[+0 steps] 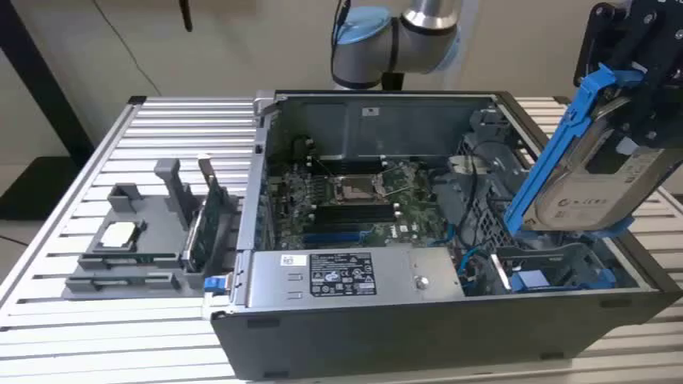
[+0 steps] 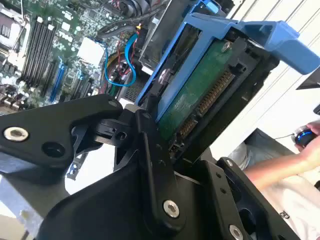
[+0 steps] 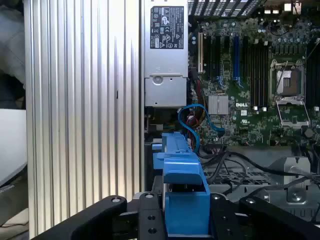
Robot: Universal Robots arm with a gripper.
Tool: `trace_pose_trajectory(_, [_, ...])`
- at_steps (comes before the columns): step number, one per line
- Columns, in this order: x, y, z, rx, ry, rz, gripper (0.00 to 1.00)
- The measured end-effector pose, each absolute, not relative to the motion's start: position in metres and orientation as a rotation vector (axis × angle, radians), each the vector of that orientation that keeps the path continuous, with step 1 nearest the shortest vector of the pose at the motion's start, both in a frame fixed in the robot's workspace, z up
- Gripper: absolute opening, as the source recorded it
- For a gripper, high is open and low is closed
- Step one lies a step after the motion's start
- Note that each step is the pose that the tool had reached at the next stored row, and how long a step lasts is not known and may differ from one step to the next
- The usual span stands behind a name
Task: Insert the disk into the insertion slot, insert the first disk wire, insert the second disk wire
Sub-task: 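Insert the disk into the insertion slot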
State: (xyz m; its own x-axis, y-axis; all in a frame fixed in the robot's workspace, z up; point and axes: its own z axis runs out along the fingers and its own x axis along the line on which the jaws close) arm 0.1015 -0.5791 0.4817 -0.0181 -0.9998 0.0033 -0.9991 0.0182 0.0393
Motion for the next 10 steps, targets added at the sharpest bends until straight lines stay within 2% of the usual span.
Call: trace_pose_trajectory(10, [0.1015,-0.5791,0.4789,2.18,-2.22,-0.04,0.33])
